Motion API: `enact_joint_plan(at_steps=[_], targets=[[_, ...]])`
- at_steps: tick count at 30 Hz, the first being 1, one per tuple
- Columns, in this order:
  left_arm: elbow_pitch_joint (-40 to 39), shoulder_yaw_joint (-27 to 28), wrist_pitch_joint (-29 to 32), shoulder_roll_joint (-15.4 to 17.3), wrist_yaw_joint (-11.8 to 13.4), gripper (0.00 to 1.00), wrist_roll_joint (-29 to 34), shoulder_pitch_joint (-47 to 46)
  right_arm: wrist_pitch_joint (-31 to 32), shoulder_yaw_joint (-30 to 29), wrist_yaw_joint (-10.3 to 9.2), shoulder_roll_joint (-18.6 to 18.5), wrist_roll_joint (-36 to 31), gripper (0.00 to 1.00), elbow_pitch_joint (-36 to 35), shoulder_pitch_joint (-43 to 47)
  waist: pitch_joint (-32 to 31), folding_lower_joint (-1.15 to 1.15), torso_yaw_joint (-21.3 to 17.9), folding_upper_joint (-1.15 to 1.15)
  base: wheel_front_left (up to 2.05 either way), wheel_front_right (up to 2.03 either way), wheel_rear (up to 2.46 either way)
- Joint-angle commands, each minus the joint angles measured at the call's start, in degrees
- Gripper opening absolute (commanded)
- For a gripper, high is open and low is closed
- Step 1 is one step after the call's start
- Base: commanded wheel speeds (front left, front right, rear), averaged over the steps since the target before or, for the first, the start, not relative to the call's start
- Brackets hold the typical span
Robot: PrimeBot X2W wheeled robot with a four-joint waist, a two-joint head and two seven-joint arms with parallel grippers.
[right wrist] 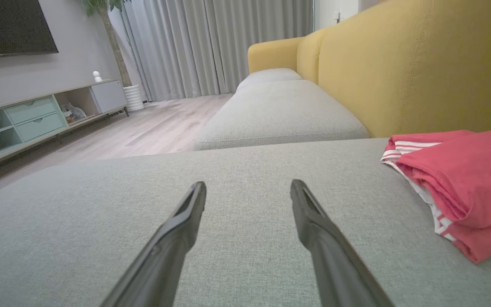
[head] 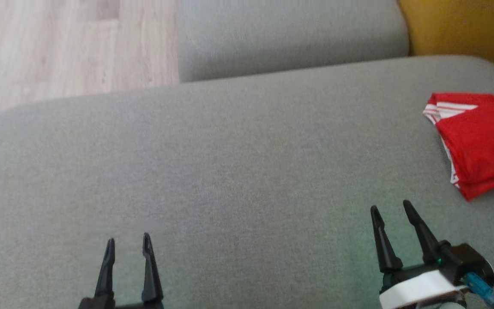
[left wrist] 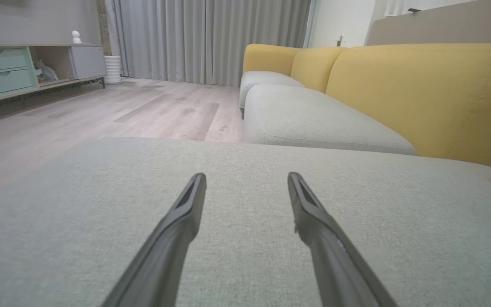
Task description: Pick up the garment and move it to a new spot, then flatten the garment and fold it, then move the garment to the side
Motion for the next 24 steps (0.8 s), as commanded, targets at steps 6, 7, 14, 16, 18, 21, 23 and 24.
enact_joint_plan(at_steps=[6, 7, 14, 16, 18, 21, 23, 24], targets=[[-2.31, 3.41, -0.29, -0.28, -1.6, 1.0, 0.76, 0.41, -0.62, -0.47, -0.04, 0.77, -2.02, 1.0, -2.45, -0.13, -2.97, 0.02, 1.12, 0.0, 0.0, 0.0, 0.0], [-2.23, 3.54, -0.29, -0.28, -1.76, 1.0, 0.93, 0.54, -0.62, -0.82, -0.04, 0.91, -2.21, 1.0, -2.53, 0.07, -3.15, 0.02, 1.32, 0.0, 0.0, 0.0, 0.0], [-1.63, 4.18, -0.29, -0.28, -2.32, 1.0, 1.51, 0.69, -0.62, -1.92, -0.04, 1.6, -3.19, 1.0, -2.51, 1.0, -3.78, 0.02, 2.24, 0.0, 0.0, 0.0, 0.0], [-1.4, 4.13, -0.29, -0.28, -2.35, 1.0, 1.66, 0.63, -0.62, -2.11, -0.04, 1.7, -3.23, 1.0, -2.49, 1.09, -3.83, 0.02, 2.37, 0.0, 0.0, 0.0, 0.0], [-1.15, 3.98, -0.29, -0.28, -2.34, 1.0, 1.91, 0.57, -0.62, -2.21, -0.04, 1.77, -3.29, 1.0, -2.46, 1.12, -3.84, 0.02, 2.43, 0.0, 0.0, 0.0, 0.0], [-0.42, 3.64, -0.29, -0.28, -2.15, 1.0, 2.86, 0.53, -0.62, -2.64, -0.04, 1.86, -3.07, 1.0, -2.36, 1.12, -3.81, 0.02, 2.39, 0.0, 0.0, 0.0, 0.0], [-0.09, 3.43, -0.29, -0.28, -1.84, 1.0, 3.36, 0.41, -0.62, -3.09, -0.04, 1.92, -2.34, 1.0, -2.23, 1.15, -3.79, 0.02, 2.35, 0.0, 0.0, 0.0, 0.0], [0.11, 3.34, -0.29, -0.28, -1.49, 1.0, 3.99, 0.34, -0.62, -3.19, -0.04, 1.95, -2.02, 1.0, -2.18, 1.13, -3.79, 0.02, 2.34, 0.0, 0.0, 0.0, 0.0]])
